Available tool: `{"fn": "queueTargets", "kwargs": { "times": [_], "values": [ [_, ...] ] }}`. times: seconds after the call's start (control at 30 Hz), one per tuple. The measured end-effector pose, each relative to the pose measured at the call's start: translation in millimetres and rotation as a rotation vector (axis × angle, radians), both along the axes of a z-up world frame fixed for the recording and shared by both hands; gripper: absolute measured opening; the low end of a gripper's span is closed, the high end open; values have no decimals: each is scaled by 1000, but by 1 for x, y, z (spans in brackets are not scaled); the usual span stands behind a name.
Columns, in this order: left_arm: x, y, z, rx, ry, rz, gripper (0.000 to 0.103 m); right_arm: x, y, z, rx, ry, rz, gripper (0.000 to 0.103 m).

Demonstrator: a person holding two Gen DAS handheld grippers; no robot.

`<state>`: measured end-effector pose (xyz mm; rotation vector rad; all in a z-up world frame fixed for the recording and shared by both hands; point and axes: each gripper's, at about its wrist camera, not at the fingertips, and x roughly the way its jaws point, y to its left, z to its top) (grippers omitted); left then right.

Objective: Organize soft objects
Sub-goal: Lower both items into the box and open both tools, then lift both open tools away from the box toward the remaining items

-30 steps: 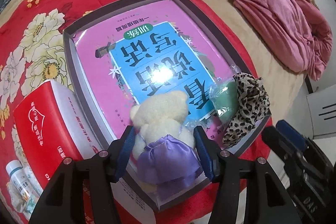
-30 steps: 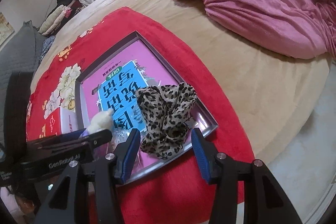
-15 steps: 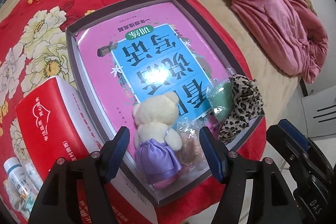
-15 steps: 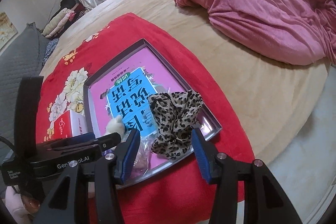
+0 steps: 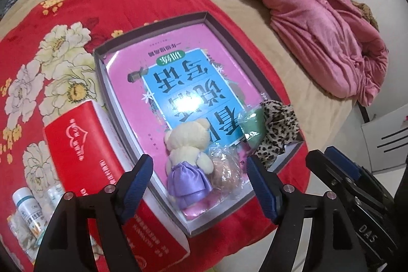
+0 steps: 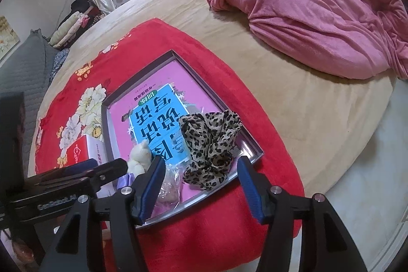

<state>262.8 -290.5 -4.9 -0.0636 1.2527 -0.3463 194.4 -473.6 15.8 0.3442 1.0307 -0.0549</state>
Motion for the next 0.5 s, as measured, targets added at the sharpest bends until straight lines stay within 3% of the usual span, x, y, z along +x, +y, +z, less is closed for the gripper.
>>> {"fn": "queueTargets", "kwargs": {
  "times": [0.5],
  "values": [
    [-26,18,35,10,-84,16,78,-13,16,21,-19,-39,11,59]
  ]
}}
